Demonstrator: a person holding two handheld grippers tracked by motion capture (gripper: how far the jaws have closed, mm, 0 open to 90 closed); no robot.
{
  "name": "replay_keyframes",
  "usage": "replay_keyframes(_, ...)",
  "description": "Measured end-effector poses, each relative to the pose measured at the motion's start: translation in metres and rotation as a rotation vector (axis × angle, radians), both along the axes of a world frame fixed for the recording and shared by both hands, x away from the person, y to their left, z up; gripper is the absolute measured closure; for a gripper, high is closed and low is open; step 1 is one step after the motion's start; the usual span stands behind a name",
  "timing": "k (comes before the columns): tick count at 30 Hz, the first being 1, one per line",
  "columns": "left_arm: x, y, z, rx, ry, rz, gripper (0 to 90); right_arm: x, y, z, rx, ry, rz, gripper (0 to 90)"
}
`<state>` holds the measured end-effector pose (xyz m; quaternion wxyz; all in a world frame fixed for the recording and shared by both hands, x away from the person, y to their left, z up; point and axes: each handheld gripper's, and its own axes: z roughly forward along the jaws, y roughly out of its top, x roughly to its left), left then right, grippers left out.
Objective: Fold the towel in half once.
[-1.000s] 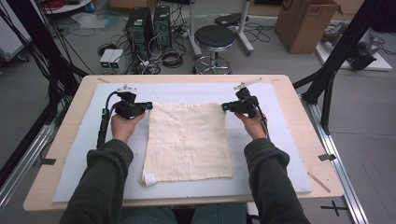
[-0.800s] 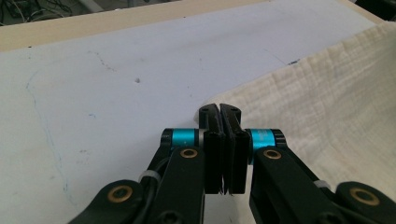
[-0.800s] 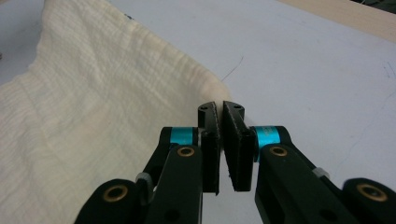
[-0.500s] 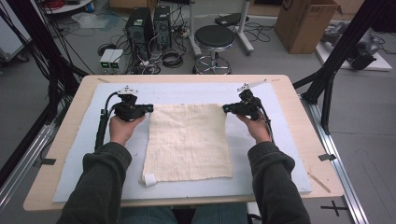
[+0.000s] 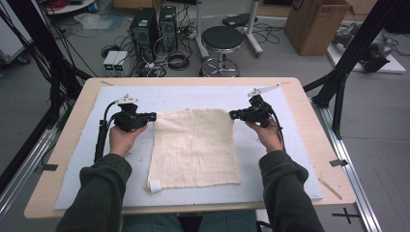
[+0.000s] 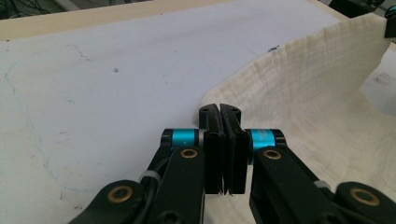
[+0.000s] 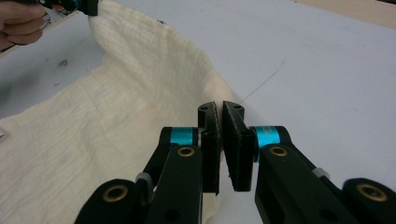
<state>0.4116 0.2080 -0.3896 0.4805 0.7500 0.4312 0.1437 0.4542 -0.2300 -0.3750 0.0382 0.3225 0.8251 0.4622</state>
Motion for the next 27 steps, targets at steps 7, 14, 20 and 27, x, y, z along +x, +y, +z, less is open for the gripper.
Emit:
replay_keyframes(7, -0.007, -0.002, 0.005, -0.039, -0.014, -0.024, 87.8, -0.006, -0.004, -0.001, 0.018, 0.010, 0.010, 85.4)
replay_keyframes(14, -0.014, 0.004, 0.004, -0.042, -0.018, -0.028, 87.8, -0.015, -0.004, 0.005, 0.011, 0.001, 0.024, 85.4)
replay_keyframes(20, -0.023, 0.010, 0.000, -0.050, -0.017, -0.034, 87.8, -0.021, -0.006, 0.000, 0.020, 0.005, 0.033, 85.4)
replay_keyframes(27, -0.029, 0.011, -0.002, -0.055, -0.019, -0.061, 87.8, -0.027, -0.008, -0.002, 0.020, 0.008, 0.049, 85.5)
